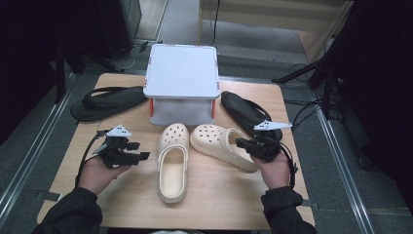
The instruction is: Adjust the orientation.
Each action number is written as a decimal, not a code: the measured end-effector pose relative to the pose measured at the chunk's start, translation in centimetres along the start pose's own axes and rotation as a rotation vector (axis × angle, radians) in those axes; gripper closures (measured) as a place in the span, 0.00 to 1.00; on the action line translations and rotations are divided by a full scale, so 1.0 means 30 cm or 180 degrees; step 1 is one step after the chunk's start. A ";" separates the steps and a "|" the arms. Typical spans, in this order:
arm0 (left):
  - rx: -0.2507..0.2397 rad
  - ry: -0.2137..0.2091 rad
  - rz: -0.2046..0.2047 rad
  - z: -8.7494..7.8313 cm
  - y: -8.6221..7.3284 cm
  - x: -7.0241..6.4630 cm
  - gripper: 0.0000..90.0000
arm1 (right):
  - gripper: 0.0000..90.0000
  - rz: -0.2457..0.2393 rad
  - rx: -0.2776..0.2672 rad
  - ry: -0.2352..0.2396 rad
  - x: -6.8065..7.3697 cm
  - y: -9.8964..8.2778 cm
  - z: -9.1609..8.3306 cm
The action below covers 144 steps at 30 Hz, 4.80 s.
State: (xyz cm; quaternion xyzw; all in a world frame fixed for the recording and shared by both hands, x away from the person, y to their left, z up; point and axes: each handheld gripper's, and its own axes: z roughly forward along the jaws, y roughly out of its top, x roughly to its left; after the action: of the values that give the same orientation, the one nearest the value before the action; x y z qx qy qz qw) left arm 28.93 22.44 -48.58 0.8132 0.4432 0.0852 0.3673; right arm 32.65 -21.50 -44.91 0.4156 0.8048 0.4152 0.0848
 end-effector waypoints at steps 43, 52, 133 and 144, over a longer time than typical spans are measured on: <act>0.0014 -0.0033 0.0073 0.036 0.032 0.002 0.46 | 1.00 -0.0248 0.0313 -0.0037 0.078 -0.028 0.107; 0.0019 -0.0030 0.0072 0.037 0.033 0.001 0.46 | 1.00 -0.0293 0.0346 0.0052 0.113 -0.025 0.122; 0.0297 -0.0413 -0.0013 0.108 0.032 -0.045 0.94 | 0.98 -0.0482 0.0373 0.0421 0.270 -0.005 0.237; 0.0082 -0.0429 -0.0102 0.043 0.066 -0.013 0.90 | 0.84 -0.0296 0.0147 0.0442 0.266 -0.020 0.172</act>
State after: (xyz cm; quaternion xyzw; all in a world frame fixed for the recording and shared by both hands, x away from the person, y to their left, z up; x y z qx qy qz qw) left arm 30.59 20.79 -48.10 0.8146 0.4315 0.0186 0.3871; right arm 29.67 -12.70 -47.02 0.3498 0.8366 0.4199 0.0383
